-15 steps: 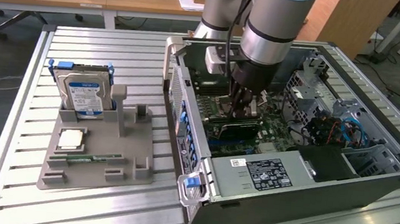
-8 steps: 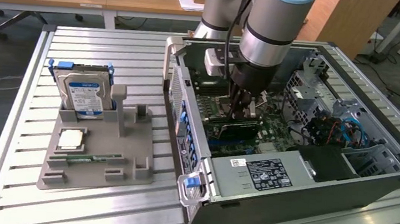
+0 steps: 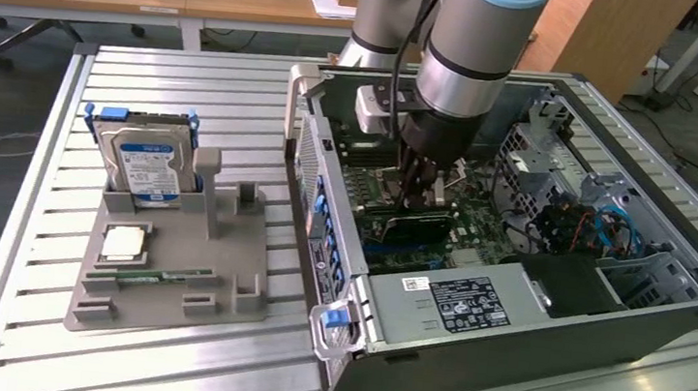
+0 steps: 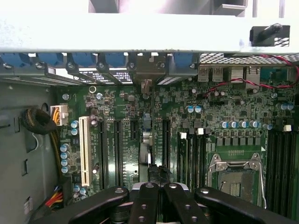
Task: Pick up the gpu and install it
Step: 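Press down on the gpu until it lock into place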
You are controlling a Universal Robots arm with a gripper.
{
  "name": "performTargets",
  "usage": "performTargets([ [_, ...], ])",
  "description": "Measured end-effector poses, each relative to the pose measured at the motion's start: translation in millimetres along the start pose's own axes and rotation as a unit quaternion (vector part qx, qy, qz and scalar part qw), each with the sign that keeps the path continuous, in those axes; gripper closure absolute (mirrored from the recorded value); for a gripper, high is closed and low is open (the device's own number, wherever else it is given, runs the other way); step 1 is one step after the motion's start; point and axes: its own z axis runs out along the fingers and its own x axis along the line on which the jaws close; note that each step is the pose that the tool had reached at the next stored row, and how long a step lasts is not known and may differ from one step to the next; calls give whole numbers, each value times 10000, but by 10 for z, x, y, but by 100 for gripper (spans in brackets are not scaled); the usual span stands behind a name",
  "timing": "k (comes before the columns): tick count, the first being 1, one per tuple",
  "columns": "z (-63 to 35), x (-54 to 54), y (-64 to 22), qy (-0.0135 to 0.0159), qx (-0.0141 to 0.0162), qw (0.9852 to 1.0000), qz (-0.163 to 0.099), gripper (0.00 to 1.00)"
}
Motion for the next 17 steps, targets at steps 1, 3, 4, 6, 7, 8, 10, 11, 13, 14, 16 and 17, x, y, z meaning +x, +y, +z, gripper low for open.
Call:
performTargets([
  [1,4,1,0,1,0,10000,0,90],
  [3,4,1,0,2,-1,10000,0,90],
  [4,4,1,1,2,-1,10000,0,90],
  [6,13,1,0,0,0,10000,0,90],
  [7,15,1,1,1,0,10000,0,90],
  [8,16,1,1,2,-1,10000,0,90],
  [10,16,1,1,2,-1,10000,0,90],
  [11,16,1,1,2,-1,10000,0,90],
  [13,19,-8,4,0,0,10000,1,90],
  [14,19,-10,4,0,0,10000,1,90],
  [16,21,-10,4,1,-1,10000,0,90],
  [17,26,-10,4,1,0,10000,0,90],
])
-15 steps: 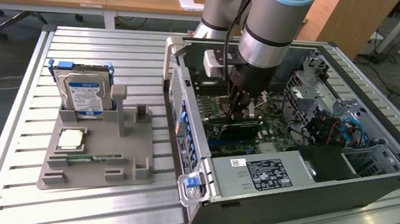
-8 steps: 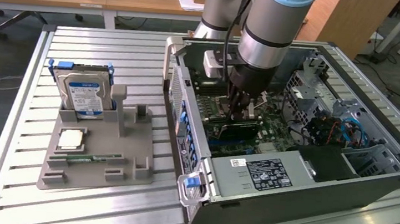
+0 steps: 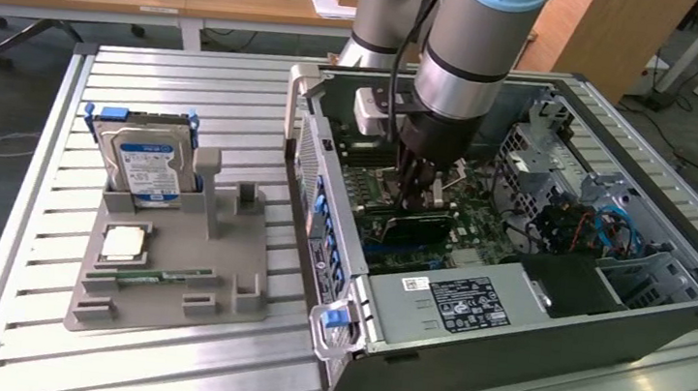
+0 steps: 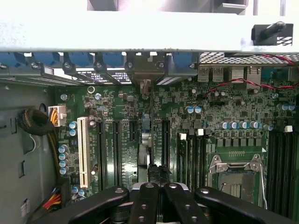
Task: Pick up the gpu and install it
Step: 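Press down on the gpu until it lock into place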
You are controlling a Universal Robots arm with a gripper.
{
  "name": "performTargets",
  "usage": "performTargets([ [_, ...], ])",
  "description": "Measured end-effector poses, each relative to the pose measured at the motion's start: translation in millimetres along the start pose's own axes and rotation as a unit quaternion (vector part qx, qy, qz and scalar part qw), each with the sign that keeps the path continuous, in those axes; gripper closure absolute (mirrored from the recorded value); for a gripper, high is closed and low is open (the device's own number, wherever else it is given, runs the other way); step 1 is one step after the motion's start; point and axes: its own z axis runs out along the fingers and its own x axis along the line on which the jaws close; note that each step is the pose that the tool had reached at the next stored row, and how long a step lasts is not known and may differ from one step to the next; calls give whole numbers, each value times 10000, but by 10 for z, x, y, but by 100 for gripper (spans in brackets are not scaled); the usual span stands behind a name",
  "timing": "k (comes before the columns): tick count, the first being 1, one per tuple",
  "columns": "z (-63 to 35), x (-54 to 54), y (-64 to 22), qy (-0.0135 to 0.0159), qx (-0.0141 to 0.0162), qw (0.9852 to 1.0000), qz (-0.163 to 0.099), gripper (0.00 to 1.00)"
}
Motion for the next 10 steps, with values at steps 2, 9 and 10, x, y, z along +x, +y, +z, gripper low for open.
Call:
performTargets([
  [2,9,1,0,0,0,10000,0,90],
  [9,17,1,3,-2,1,10000,1,90],
  [10,17,1,3,-1,0,10000,1,90],
])
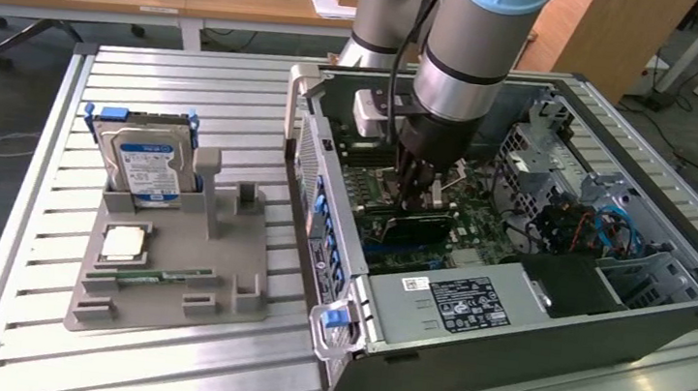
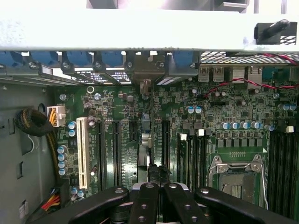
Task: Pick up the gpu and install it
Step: 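Press down on the gpu until it lock into place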
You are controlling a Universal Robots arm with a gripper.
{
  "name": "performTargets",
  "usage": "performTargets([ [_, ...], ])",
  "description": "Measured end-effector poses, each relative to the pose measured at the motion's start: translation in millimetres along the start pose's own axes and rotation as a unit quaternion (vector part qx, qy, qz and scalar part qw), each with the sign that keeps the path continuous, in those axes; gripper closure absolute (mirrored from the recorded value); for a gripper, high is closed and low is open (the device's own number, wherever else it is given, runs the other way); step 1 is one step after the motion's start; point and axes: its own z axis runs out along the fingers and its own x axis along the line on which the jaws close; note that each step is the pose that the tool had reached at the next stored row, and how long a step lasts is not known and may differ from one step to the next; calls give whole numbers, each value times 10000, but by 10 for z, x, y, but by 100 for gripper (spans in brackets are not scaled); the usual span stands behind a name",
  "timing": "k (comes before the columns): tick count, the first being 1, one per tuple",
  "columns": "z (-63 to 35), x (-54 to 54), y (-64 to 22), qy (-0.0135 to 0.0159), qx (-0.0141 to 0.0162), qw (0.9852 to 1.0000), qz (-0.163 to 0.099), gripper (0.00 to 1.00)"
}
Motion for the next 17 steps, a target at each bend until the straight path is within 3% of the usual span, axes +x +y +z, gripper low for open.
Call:
performTargets([
  [17,23,2,8,2,-1,10000,0,90],
])
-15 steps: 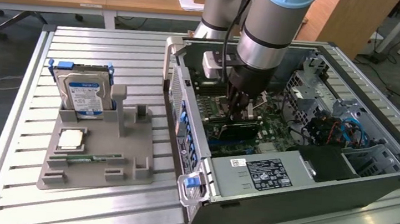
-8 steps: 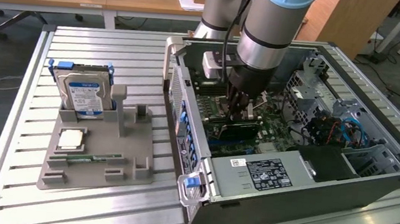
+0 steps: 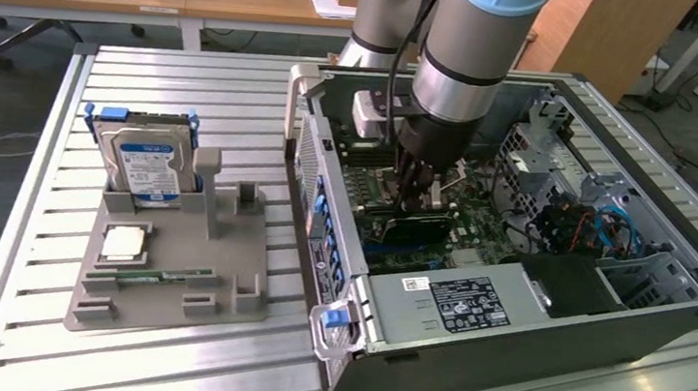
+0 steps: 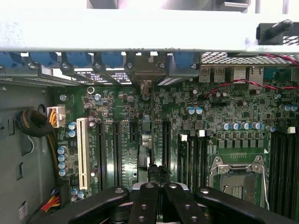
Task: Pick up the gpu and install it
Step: 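Press down on the gpu until it lock into place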
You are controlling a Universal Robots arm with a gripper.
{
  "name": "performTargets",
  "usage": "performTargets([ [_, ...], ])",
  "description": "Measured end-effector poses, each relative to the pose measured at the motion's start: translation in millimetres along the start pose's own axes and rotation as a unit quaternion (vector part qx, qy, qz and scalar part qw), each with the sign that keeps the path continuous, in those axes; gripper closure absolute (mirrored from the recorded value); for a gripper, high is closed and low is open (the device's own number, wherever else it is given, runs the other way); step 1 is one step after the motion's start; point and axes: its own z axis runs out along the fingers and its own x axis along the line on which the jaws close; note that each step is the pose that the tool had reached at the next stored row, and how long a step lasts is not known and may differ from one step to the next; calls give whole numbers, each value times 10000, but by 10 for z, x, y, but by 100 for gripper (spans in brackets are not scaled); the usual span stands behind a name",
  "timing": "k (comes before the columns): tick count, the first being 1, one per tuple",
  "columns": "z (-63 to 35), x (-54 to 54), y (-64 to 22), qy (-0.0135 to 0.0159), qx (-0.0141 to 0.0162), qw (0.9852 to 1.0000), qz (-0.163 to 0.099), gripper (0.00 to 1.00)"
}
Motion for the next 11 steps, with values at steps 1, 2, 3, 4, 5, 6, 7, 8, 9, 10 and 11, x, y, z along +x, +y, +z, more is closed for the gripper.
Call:
performTargets([
  [1,0,0,0,0,0,10000,0,90],
  [2,2,0,0,-1,1,10000,0,90],
  [3,7,0,-1,-2,2,10000,0,90],
  [4,14,-1,-1,-5,3,10000,0,90],
  [5,14,0,0,-4,2,10000,0,90],
  [6,14,0,0,-4,1,10000,0,90],
  [7,13,0,0,-3,1,10000,0,90],
  [8,12,0,0,-2,1,10000,0,90],
  [9,12,0,0,-2,1,10000,0,90],
  [10,12,0,0,-2,1,10000,0,90],
  [11,12,0,0,-2,1,10000,0,90],
])
